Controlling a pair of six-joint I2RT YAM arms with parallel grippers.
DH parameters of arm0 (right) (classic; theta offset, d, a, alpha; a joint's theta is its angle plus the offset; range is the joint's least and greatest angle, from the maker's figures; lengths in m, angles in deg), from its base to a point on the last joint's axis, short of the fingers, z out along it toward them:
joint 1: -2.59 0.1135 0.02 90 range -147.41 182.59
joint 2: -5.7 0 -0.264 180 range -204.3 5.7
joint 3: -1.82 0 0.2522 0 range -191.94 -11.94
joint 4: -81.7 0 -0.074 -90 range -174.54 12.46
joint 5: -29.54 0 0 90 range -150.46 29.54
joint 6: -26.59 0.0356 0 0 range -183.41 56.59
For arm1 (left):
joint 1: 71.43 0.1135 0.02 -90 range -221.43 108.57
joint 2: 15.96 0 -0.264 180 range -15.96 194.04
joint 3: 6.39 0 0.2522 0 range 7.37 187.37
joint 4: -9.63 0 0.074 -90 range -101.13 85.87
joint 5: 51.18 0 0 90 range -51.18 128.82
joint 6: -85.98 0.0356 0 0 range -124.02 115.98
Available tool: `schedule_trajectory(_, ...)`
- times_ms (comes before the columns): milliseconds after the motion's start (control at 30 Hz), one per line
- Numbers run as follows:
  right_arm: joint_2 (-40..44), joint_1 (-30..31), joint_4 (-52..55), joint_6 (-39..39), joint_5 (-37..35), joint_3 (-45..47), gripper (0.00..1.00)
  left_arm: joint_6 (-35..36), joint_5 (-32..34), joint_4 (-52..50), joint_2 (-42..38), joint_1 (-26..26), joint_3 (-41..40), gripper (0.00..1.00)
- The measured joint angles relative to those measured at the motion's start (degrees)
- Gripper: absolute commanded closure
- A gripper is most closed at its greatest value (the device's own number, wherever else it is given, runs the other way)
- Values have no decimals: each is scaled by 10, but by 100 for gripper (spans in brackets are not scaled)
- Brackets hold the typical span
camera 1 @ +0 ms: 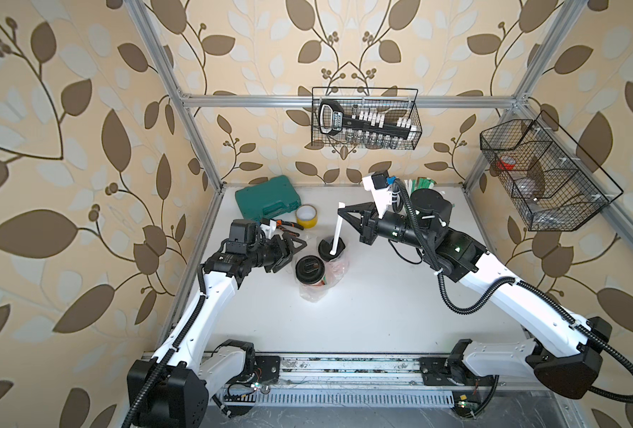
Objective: Pack milk tea into plastic carrier bags
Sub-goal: Place the straw in the plastic carrier bag.
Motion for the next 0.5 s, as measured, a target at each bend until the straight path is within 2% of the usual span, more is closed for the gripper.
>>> schedule_trajectory(500, -14, 9, 46, -41, -69, 0, 100, -1, -16, 22, 16, 0, 0, 31)
